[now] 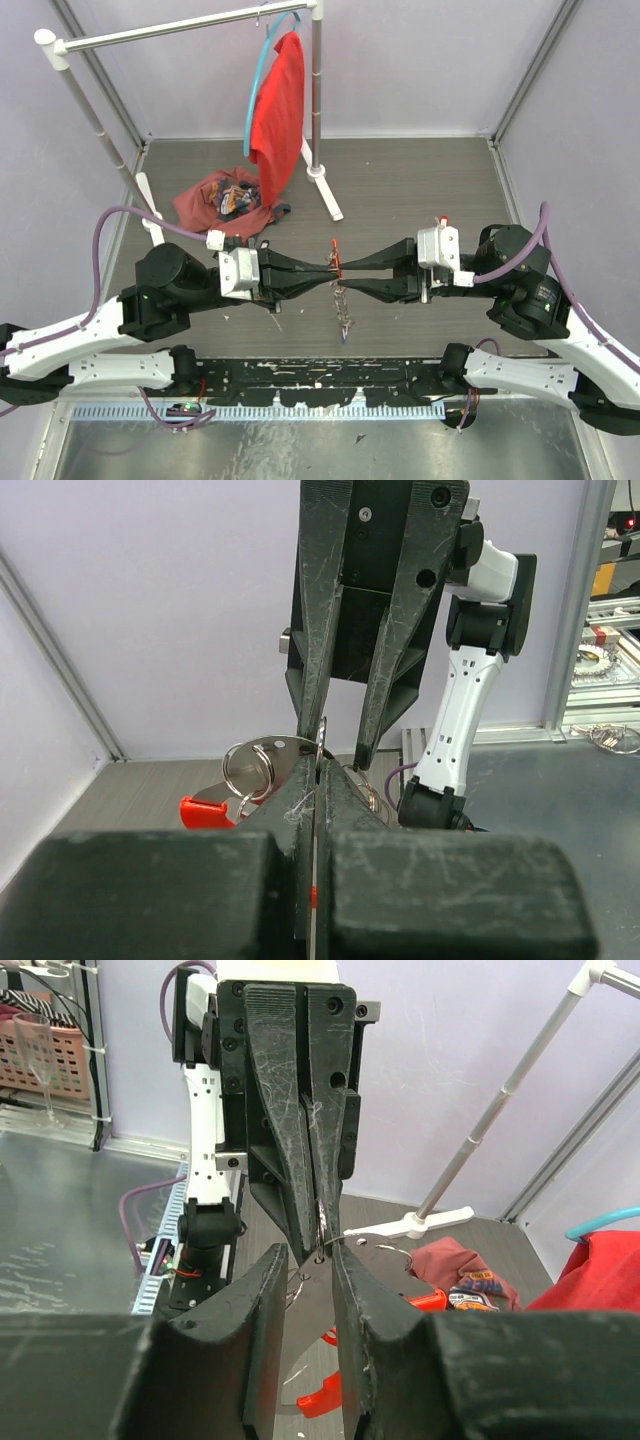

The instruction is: Put the keys on the keyring

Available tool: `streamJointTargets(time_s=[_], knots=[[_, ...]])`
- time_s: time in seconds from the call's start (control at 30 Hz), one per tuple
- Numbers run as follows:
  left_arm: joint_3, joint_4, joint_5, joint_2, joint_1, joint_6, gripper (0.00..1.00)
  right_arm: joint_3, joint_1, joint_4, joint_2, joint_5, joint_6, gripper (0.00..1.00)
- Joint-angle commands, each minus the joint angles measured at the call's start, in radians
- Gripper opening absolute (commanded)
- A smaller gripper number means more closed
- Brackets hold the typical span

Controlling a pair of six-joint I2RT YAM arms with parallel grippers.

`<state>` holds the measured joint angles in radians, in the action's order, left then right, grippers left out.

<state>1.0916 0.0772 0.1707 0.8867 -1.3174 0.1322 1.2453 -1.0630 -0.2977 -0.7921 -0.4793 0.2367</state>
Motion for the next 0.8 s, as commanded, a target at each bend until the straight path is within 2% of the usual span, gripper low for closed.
streamJointTargets(time_s=[0.0, 0.33, 0.47, 0.6, 0.73, 0.77], knots=[[0.032, 0.065, 0.013, -0.005, -0.002, -0.005, 0.00, 0.035, -0.002, 0.069, 0.000, -0.021, -0.016, 0.29], [0.035, 0.063, 0.025, 0.004, -0.002, -0.005, 0.00, 0.033, -0.002, 0.074, 0.001, -0.024, -0.026, 0.22], [0.038, 0.058, 0.032, 0.007, -0.002, -0.005, 0.00, 0.035, -0.002, 0.068, -0.002, -0.026, -0.030, 0.15], [0.042, 0.051, 0.031, 0.007, -0.002, -0.004, 0.00, 0.045, -0.002, 0.049, -0.004, -0.026, -0.030, 0.02], [0.042, 0.049, 0.028, 0.008, -0.002, -0.003, 0.00, 0.074, -0.002, 0.003, -0.008, -0.017, -0.025, 0.01], [0.041, 0.047, 0.027, 0.007, -0.002, -0.001, 0.04, 0.084, -0.002, -0.017, -0.010, -0.013, -0.023, 0.01]])
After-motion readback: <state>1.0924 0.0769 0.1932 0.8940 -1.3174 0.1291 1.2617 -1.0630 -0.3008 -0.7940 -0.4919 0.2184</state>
